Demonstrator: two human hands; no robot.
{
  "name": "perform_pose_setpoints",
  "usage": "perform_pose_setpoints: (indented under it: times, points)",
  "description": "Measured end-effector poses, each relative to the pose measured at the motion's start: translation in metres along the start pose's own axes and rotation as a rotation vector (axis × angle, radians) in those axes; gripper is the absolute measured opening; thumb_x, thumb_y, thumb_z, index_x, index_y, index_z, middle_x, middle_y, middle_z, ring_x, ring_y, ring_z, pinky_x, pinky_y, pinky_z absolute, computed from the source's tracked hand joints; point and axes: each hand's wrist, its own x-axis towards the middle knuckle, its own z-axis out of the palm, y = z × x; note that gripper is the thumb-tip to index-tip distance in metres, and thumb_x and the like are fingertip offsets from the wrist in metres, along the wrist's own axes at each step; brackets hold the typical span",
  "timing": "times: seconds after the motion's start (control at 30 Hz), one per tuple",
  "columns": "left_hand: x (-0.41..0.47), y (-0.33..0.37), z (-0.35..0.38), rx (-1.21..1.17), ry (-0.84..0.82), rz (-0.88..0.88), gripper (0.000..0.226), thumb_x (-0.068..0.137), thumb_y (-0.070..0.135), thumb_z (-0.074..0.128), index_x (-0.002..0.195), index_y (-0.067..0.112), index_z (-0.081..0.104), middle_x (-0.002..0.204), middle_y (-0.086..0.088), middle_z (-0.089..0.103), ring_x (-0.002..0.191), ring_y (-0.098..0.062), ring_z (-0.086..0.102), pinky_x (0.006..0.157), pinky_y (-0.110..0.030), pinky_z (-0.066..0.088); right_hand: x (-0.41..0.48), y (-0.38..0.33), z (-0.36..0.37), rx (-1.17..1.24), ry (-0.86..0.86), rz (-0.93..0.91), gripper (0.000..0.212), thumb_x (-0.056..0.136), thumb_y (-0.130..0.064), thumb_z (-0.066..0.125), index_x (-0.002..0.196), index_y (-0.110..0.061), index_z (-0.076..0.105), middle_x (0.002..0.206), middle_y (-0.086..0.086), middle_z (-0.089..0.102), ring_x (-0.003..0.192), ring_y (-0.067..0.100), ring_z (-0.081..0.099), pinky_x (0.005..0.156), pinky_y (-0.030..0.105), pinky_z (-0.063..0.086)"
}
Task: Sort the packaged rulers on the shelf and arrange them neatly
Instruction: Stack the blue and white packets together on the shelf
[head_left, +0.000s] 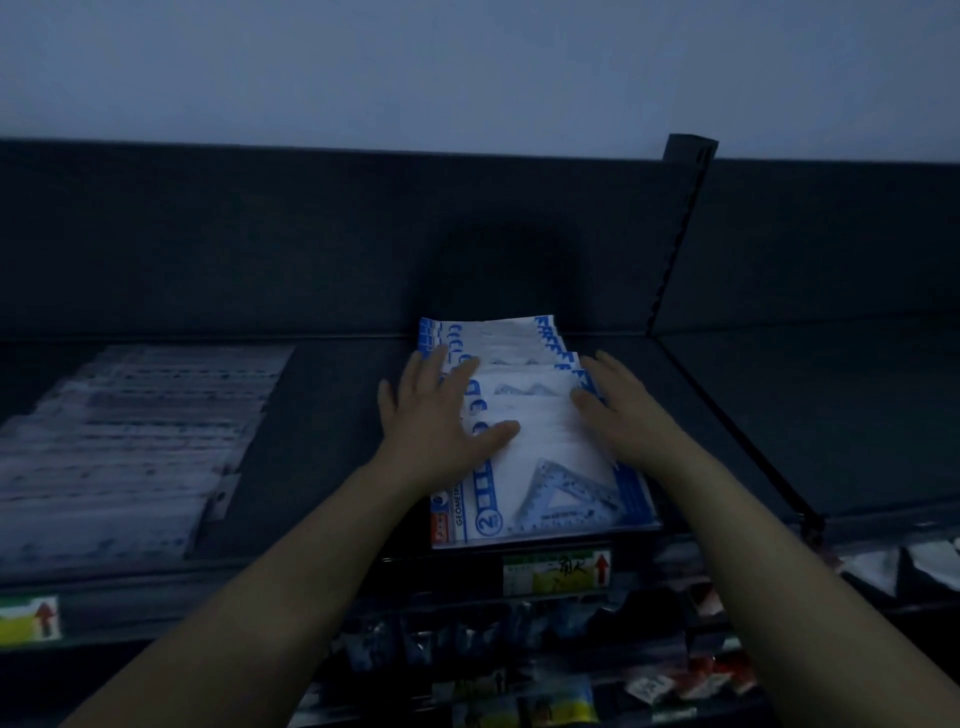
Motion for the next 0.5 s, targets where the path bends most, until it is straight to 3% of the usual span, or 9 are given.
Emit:
perform_pose_setpoints:
  times: [0.13, 0.2, 0.3, 0.4, 0.47, 0.5]
  points:
    - [0.009, 0.011, -0.001, 0.155, -0.148, 0.144, 0.1, 0.067, 0.088, 0.039, 0.15, 0.04, 0.01, 0.161, 0.013, 0.0, 0.147, -0.014, -0.012, 0.114, -0.058, -0.012, 0.004, -0.012, -0.006, -0.052, -0.027, -0.121, 0.041, 0.101, -0.013, 0.038, 0.142, -0.013, 0.041, 0.134, -0.008, 0.037, 0.125, 0.001, 0.028, 0.087, -0.001, 0.013]
    - [0.017, 0.013, -0.002, 0.2, -0.157, 0.136, 0.095, 0.073, 0.086, 0.032, 0.151, 0.037, 0.011, 0.161, 0.012, 0.002, 0.148, -0.014, -0.009, 0.114, -0.058, -0.013, 0.011, -0.012, -0.004, -0.083, -0.031, -0.129, 0.042, 0.102, -0.015, 0.036, 0.143, -0.012, 0.039, 0.147, -0.003, 0.034, 0.136, 0.007, 0.026, 0.096, 0.003, 0.012]
    - [0.023, 0.018, -0.006, 0.218, -0.222, 0.118, 0.087, 0.081, 0.079, 0.03, 0.152, 0.03, 0.015, 0.16, 0.009, 0.013, 0.148, -0.014, 0.006, 0.115, -0.056, -0.011, 0.015, -0.01, -0.002, -0.152, -0.151, -0.072, 0.043, 0.103, -0.023, 0.033, 0.144, -0.012, 0.037, 0.153, 0.003, 0.032, 0.141, 0.017, 0.026, 0.113, 0.023, 0.015]
    - [0.017, 0.019, -0.004, 0.231, -0.266, 0.124, 0.082, 0.084, 0.075, 0.03, 0.15, 0.027, 0.023, 0.158, 0.007, 0.023, 0.144, -0.014, 0.022, 0.116, -0.055, -0.006, 0.008, -0.011, -0.003, -0.15, -0.198, -0.017, 0.038, 0.101, -0.024, 0.035, 0.133, -0.011, 0.051, 0.137, 0.004, 0.051, 0.126, 0.021, 0.046, 0.099, 0.024, 0.033]
    - [0.013, 0.018, -0.001, 0.214, -0.222, 0.113, 0.082, 0.085, 0.075, 0.028, 0.151, 0.025, 0.02, 0.16, 0.006, 0.018, 0.145, -0.013, 0.018, 0.117, -0.054, -0.006, 0.006, -0.015, -0.002, -0.164, -0.115, -0.069, 0.036, 0.102, -0.02, 0.036, 0.131, -0.008, 0.052, 0.134, 0.007, 0.053, 0.124, 0.022, 0.048, 0.097, 0.021, 0.032]
    - [0.013, 0.017, 0.0, 0.206, -0.185, 0.098, 0.082, 0.087, 0.073, 0.027, 0.152, 0.024, 0.017, 0.161, 0.005, 0.013, 0.146, -0.013, 0.013, 0.117, -0.053, -0.006, 0.008, -0.015, -0.001, -0.199, -0.083, -0.108, 0.038, 0.102, -0.02, 0.035, 0.136, -0.007, 0.048, 0.14, 0.007, 0.048, 0.128, 0.021, 0.043, 0.102, 0.021, 0.027]
